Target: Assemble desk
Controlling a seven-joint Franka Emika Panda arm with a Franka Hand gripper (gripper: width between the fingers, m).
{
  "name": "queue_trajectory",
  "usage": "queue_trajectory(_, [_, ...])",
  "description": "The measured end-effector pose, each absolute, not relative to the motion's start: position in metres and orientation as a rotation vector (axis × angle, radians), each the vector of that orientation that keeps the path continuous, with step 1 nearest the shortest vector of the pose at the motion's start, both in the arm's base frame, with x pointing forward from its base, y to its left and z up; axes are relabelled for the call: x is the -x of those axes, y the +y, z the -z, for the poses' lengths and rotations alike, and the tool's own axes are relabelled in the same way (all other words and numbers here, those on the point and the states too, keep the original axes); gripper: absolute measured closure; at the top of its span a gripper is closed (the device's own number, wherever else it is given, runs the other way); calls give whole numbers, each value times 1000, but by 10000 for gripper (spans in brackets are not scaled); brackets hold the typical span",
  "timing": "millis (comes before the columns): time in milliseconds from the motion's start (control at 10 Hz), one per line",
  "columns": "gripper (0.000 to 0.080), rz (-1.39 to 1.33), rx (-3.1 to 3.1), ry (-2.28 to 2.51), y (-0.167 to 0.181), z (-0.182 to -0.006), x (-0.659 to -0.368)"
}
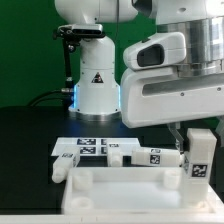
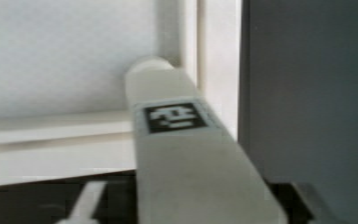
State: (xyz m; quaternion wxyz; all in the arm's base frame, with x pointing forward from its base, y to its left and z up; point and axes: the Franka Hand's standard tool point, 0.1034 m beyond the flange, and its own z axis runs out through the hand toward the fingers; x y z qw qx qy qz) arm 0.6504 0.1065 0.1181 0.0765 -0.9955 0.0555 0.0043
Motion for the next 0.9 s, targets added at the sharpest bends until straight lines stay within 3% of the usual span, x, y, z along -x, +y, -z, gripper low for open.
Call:
queue_trajectory(500, [505,107,2768,1076,114,-115,-631])
queue_trajectory(900, [504,14,2368,1683,114,-115,-632])
